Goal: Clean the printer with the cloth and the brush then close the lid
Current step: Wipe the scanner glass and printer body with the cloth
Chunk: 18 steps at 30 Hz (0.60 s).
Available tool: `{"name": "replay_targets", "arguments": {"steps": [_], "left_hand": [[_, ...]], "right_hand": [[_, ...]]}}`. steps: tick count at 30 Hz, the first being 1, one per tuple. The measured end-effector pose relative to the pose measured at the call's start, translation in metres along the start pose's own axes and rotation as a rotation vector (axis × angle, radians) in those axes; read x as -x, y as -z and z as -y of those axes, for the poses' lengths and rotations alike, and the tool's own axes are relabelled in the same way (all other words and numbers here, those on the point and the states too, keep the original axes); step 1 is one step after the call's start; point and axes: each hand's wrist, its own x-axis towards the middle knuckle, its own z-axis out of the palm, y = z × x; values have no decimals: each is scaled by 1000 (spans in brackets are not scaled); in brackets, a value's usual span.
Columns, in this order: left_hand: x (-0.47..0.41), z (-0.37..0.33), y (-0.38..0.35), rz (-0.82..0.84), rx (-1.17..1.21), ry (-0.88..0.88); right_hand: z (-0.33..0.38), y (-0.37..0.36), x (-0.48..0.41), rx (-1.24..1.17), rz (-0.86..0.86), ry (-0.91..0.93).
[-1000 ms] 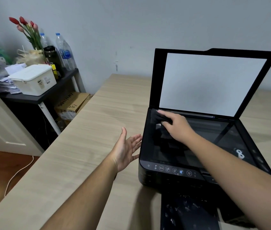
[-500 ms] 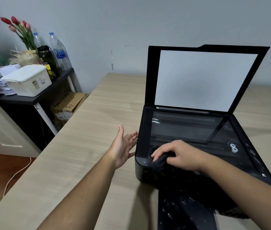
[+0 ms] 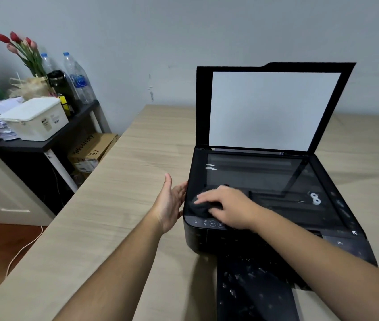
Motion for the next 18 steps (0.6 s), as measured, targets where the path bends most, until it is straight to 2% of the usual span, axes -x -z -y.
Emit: {"name": "replay_targets", "arguments": {"steps": [3,5,9,15,18], "left_hand": [[1,-4,-3,-5,-15,2],[2,-6,-4,-7,-24,0],[3,-6,-4,-4,-36,-9],[-3,2,-9,3,-32,-59],[-2,1,-8,-10,-50,-52]], "right_hand": [[1,6,28,-66,130,87],[-14,21,45,-98,177,41],[-46,43,75,-102,66,-141],[10,-7,35,-27,15,11],[16,-15,34,28,16,17]]}}
